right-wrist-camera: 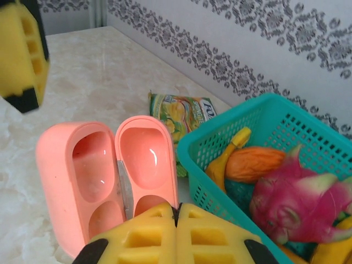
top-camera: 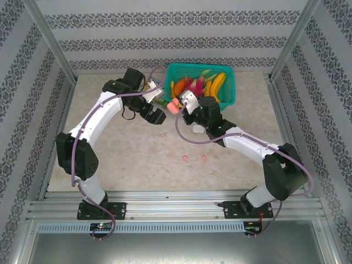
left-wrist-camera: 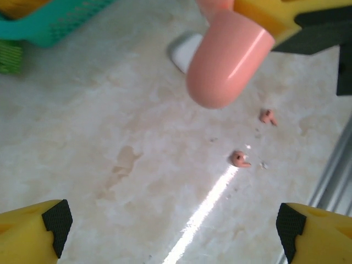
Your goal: Insert the wireless bluetooth earbuds into the charging case
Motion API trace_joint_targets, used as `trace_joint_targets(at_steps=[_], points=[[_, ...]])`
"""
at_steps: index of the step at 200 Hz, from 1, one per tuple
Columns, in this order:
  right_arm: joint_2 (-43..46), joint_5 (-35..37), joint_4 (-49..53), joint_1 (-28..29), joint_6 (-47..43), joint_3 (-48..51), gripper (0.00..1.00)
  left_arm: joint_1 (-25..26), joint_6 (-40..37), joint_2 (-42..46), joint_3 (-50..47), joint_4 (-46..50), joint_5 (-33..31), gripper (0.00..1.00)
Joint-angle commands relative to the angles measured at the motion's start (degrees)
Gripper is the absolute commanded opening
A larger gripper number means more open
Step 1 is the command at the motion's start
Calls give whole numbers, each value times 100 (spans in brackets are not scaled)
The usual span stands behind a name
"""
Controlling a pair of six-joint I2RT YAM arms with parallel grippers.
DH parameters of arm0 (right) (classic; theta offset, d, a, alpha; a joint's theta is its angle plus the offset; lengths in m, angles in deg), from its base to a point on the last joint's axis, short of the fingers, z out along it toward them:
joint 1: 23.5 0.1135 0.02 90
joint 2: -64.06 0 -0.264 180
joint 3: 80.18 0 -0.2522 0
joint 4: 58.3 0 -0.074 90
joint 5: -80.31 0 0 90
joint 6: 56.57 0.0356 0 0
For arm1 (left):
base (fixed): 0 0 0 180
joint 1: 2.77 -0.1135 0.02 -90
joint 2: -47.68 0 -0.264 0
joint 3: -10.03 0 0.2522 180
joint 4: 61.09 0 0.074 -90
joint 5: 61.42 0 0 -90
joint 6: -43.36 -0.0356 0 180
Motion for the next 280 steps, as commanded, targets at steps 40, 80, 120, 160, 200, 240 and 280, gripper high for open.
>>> trace_joint_targets(at_steps=[40, 80, 120, 160, 200, 240, 280], points=[[12, -964, -235, -61, -321, 164, 0, 108, -487, -261, 400, 885, 1076, 83], [86, -1084, -222, 18, -334, 244, 0, 177, -623, -381, 392, 1065, 1044, 78], [172, -1097, -188, 104, -344, 291, 0, 193, -564, -413, 383, 938, 1093, 74], [254, -1108, -178, 188, -310, 359, 0, 229, -479, -432, 400, 773, 1218, 67], [308, -1084, -180, 228, -274, 397, 0, 277, -429, -467, 426, 665, 1295, 59], [327, -1098, -187, 238, -232, 361, 0, 306, -402, -517, 453, 626, 1298, 54], [321, -1081, -185, 237, -195, 345, 0, 321, -378, -538, 462, 542, 1311, 46]])
